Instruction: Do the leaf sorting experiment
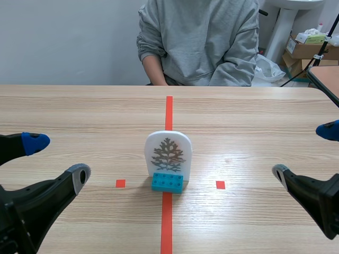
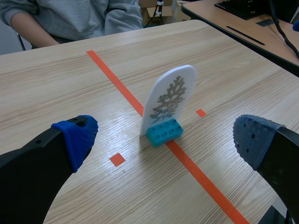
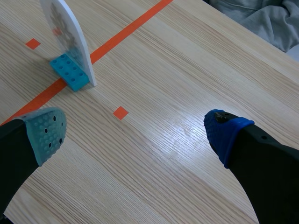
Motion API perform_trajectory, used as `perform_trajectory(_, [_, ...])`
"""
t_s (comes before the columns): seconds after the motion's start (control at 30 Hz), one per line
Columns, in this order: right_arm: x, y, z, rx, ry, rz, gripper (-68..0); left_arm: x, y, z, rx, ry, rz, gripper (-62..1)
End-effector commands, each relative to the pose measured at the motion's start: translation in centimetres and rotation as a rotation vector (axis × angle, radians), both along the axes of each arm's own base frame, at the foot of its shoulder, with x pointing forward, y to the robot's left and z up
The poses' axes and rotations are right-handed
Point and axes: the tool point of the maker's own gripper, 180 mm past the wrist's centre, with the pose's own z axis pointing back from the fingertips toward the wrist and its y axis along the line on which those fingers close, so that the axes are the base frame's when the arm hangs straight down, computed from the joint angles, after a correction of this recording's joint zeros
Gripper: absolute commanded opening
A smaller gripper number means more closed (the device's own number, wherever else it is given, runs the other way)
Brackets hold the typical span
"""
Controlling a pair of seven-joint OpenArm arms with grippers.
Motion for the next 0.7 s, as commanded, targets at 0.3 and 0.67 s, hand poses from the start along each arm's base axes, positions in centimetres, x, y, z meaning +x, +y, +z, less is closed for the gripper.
perform_trajectory(0.3, [0.2, 0.3, 0.5, 0.02, -0.02, 0.008, -7.1, 2.2, 0.9, 1.0, 0.03, -0.074, -0.014, 1.4])
perform_trajectory(0.67, [0.2, 0.3, 0.5, 0.02, -0.02, 0.008, -7.1, 5.1, 1.7, -1.2, 0.068, -0.045, -0.107, 1.4])
